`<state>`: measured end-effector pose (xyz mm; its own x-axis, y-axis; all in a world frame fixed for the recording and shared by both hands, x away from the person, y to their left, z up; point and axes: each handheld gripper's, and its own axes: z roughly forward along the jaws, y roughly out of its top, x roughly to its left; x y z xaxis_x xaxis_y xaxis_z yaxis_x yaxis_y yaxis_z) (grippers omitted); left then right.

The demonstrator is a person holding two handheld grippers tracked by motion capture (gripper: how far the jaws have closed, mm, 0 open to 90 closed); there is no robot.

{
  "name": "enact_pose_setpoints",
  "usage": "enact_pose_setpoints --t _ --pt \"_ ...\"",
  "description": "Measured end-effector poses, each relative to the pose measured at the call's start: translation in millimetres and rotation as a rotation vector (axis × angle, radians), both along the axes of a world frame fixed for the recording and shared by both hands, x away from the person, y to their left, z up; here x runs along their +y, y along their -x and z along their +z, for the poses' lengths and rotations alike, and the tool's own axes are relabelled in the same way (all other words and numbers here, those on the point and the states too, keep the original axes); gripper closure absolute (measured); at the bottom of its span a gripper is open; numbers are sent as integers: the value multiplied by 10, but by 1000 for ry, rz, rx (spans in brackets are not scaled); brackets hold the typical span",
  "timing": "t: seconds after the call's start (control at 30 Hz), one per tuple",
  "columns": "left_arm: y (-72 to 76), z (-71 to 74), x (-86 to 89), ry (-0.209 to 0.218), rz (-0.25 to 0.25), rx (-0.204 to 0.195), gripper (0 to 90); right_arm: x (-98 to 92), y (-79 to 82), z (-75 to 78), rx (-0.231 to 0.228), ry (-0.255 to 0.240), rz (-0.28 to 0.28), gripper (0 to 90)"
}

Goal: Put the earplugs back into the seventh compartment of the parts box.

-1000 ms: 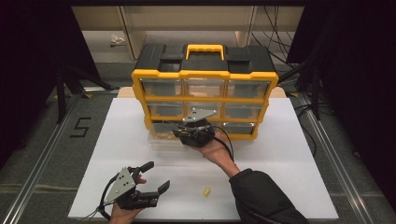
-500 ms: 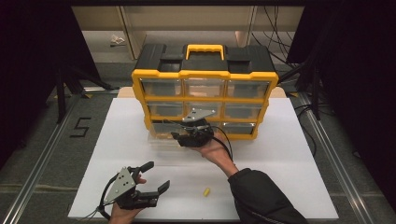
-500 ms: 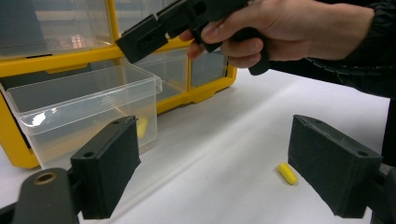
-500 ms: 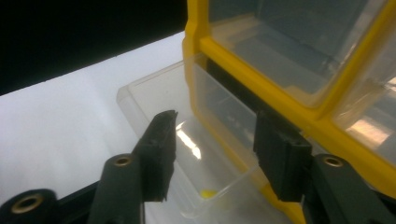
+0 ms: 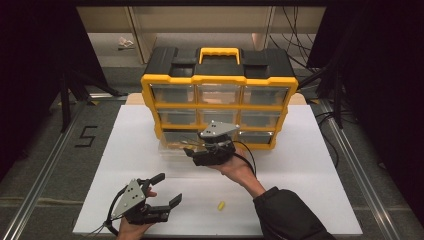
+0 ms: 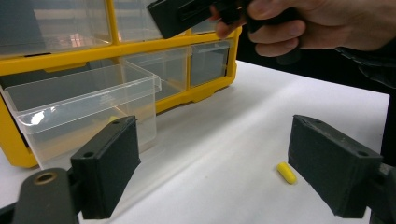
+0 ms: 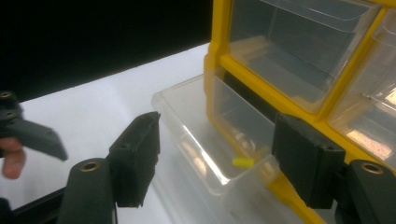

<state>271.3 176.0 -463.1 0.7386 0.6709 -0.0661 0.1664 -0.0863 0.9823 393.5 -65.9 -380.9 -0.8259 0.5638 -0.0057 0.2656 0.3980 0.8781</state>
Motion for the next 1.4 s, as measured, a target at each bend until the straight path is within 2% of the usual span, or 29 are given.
enact_pose_setpoints --t 0.37,0.67,0.87,1.4 --pt "1 -1 -1 -1 -1 0 163 -194 229 31 -16 -59 4 313" --pt "2 -3 -4 -1 -2 1 163 -278 370 29 -17 -81 22 306" --pt "3 -4 -6 -3 -4 1 163 -325 482 -37 -11 -80 39 303" --pt "6 0 -4 2 -6 2 163 -393 587 -173 4 -38 58 298"
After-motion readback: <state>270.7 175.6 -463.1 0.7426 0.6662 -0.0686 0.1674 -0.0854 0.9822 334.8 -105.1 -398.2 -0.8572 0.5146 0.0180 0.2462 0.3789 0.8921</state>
